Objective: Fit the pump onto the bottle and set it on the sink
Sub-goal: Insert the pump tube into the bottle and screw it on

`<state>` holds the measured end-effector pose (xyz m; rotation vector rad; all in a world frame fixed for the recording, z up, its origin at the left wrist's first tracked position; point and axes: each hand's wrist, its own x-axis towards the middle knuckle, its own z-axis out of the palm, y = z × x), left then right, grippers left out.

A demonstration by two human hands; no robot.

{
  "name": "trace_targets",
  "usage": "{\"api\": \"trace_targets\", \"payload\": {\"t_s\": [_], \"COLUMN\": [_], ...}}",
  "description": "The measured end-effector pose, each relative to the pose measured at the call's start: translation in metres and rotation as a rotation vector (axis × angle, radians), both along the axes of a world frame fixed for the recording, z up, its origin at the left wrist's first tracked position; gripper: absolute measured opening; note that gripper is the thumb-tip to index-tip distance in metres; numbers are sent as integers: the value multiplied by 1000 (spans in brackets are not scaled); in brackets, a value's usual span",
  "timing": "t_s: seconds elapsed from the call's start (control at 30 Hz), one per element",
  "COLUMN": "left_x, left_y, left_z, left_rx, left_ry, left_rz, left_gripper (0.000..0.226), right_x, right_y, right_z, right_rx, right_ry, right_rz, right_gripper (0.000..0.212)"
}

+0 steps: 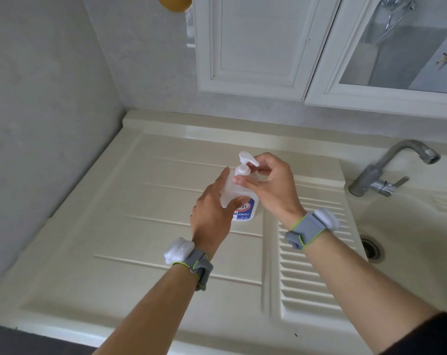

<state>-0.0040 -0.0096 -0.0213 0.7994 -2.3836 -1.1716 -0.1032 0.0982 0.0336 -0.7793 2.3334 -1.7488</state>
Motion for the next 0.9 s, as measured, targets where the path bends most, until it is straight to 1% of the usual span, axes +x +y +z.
{"api": "trace_targets", "payload": {"t_s": [0.1,0.2,0.23,0.3,0.4,0.5,0.57,0.6,0.67,0.73,0.9], "left_x": [0,0,0,-1,-1,-1,0,0,-1,0,-1], "left_y": [-1,0,0,0,-1,-1,-1,-2,-1,0,1], "left_z": [0,-1,-2,-3,-3,-3,-3,-4,-4,-4,-4], "left_rx": [8,10,9,5,4,6,3,3,4,7,16], "left_ry": [7,6,8,7,3,3,2,3,4,6,11], "left_rz": [8,9,8,6,11,7,6,9,9,10,18], "left_gripper": [80,80,80,80,80,80,79,79,79,80,80], "right_x": [-6,-13,-13,-14,-12,-6,-5,-5,-7,-8,-4], "right_y": [5,13,14,12,4,0,1,3,8,10,2], "right_z": [-1,-2,-2,-2,-3,-4,-3,-2,0,0,-1], "right_rx": [48,41,36,24,5,24,55,66,68,55,6], "right_ry": [7,-30,-44,-45,13,45,42,36,14,6,17], "right_rz": [76,253,278,248,120,47,83,127,224,257,58], "right_gripper": [50,47,44,39,31,46,54,54,44,33,28]}}
